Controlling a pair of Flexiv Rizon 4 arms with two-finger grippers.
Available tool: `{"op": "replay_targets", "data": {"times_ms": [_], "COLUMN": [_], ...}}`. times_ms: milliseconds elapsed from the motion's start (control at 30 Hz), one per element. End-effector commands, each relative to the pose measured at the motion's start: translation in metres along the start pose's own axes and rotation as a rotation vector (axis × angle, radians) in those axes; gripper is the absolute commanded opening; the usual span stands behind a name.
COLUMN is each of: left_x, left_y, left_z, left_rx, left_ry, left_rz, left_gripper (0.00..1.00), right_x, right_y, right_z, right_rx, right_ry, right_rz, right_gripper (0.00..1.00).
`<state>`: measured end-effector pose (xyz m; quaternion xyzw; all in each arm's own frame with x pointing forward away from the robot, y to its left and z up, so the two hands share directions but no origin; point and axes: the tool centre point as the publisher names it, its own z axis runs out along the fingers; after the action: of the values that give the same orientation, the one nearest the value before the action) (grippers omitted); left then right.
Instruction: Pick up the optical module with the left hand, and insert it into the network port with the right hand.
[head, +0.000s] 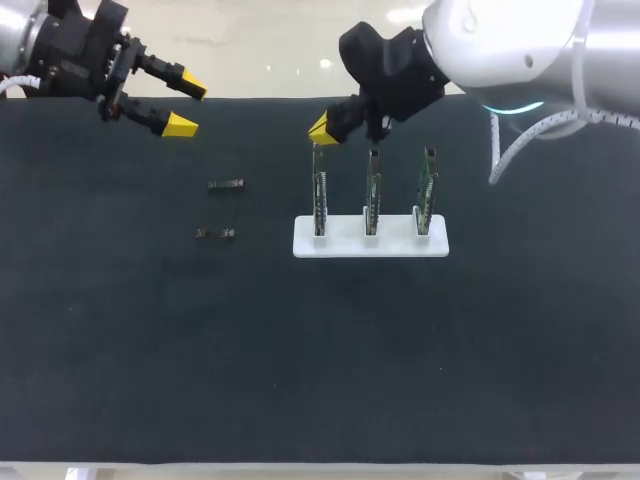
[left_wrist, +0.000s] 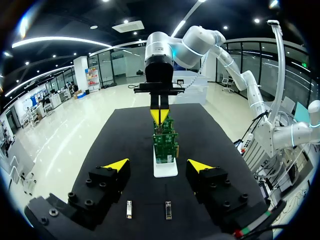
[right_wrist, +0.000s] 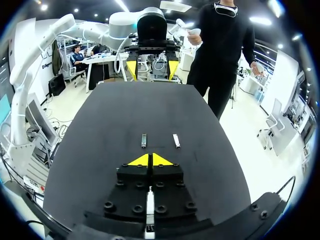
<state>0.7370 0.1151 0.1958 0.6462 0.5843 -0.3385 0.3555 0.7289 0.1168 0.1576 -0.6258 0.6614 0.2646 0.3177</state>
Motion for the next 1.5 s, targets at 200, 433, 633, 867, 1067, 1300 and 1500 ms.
{"op": "replay_targets", "data": {"times_ms": [200, 433, 633, 867, 1067, 1300, 1500], "left_x": [0.000, 0.000, 0.000, 0.000, 0.000, 0.000, 0.000], "left_y": [0.001, 0.001, 0.001, 0.001, 0.001, 0.001, 0.001], "left_z": [0.000, 0.000, 0.000, 0.000, 0.000, 0.000, 0.000], "left_rx": [0.002, 0.002, 0.002, 0.002, 0.002, 0.002, 0.002], "left_ry": [0.003, 0.003, 0.003, 0.003, 0.003, 0.003, 0.003], "left_rz": [-0.001, -0.001, -0.001, -0.001, -0.001, -0.001, -0.001], "left_gripper": [1.00, 1.00, 1.00, 1.00, 1.00, 1.00, 1.00], "right_x": [0.003, 0.006, 0.008, 0.010, 0.011, 0.009, -0.006], "right_y": [-0.001, -0.001, -0.002, -0.001, 0.000, 0.000, -0.001], "right_z": [0.006, 0.009, 0.011, 0.013, 0.013, 0.013, -0.001], "right_rx": [0.006, 0.004, 0.006, 0.005, -0.002, 0.001, -0.006], "right_ry": [-0.009, -0.007, -0.005, -0.001, 0.012, 0.013, 0.025], "right_rz": [-0.004, -0.003, -0.002, 0.000, 0.001, -0.001, 0.005], "right_gripper": [0.00, 0.00, 0.00, 0.00, 0.00, 0.00, 0.00]}}
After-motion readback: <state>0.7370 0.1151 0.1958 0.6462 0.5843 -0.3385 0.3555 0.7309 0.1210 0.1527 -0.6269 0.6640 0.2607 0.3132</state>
